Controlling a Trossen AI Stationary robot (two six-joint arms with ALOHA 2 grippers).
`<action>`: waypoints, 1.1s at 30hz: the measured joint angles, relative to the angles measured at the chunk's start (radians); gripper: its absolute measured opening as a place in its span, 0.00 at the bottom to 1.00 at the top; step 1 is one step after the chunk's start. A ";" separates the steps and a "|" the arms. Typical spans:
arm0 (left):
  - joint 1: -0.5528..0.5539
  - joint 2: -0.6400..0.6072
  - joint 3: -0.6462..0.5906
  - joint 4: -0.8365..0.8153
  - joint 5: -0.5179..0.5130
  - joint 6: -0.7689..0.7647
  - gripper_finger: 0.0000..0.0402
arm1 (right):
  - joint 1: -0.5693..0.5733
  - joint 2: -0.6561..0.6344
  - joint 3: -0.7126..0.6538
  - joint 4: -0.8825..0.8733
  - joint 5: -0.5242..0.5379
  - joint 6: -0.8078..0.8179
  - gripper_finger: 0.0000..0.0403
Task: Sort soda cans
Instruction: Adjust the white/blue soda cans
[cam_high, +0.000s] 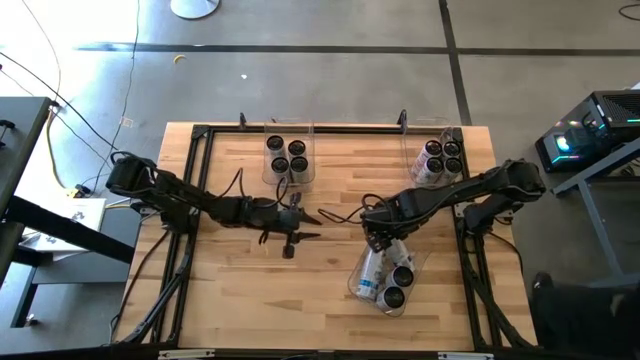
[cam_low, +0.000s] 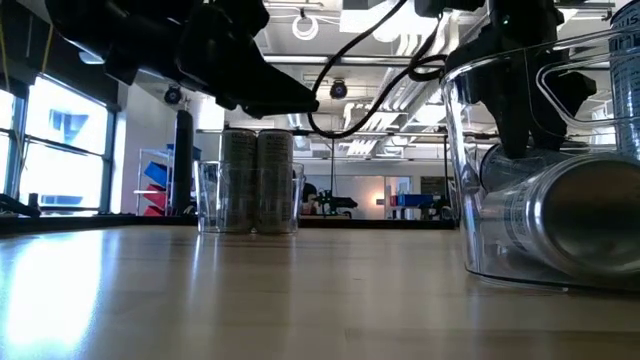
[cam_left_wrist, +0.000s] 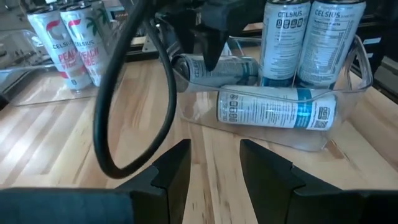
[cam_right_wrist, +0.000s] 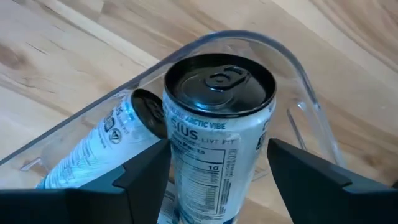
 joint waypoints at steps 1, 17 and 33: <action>0.001 0.000 0.000 0.005 0.000 0.002 0.33 | 0.000 0.000 -0.001 -0.001 0.000 0.000 0.65; 0.012 0.000 0.000 0.042 0.076 0.045 0.33 | 0.001 0.061 0.003 0.030 0.053 0.009 0.65; 0.012 0.000 0.000 0.042 0.076 0.041 0.33 | 0.001 0.065 0.000 0.077 0.050 -0.095 0.66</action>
